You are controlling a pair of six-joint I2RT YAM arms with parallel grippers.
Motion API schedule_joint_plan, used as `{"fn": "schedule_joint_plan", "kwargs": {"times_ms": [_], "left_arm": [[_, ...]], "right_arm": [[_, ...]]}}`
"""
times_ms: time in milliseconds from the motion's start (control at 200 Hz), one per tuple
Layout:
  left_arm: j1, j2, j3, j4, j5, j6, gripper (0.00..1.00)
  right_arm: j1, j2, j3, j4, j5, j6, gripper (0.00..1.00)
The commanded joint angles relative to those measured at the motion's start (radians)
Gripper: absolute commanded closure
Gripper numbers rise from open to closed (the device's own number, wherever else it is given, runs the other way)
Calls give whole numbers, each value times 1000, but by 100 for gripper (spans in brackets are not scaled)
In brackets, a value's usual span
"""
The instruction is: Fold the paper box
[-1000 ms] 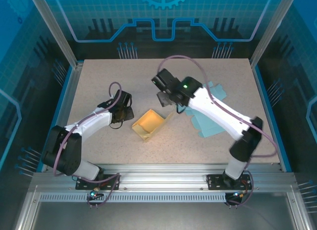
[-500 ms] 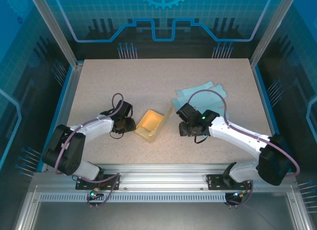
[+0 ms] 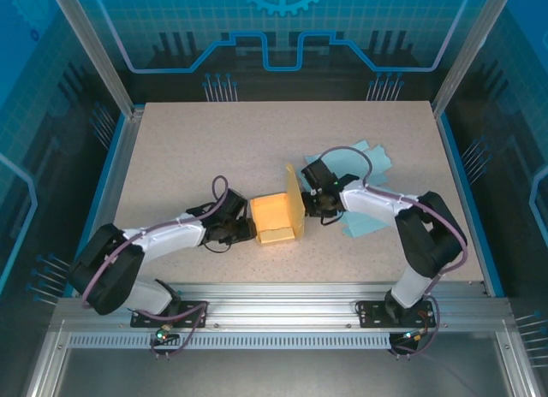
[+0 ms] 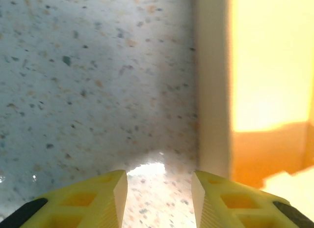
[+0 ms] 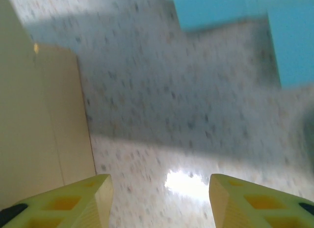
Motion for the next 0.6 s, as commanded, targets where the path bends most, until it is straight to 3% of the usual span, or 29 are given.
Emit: {"fn": "schedule_joint_plan", "kwargs": {"times_ms": [0,120,280,350,465,595], "left_arm": [[-12,-92,1,-5,-31,-13,58],[-10,-174,39,-76,-199,98,52],[28,-134,138,-32,-323,420,43],[51,-68,184,28,-301,585,42],[77,53,271,92,-162,843,42],[86,217,404,26,-88,1012,41]], "right_arm": [[-51,65,93,53,-92,-90,46],[-76,106,200,-19,-77,-128,47],[-85,42,259,-189,127,-119,47],[-86,-25,230,-236,188,-89,46],[-86,-166,129,-272,241,-32,42],[-87,-345,13,-307,290,19,36]]}}
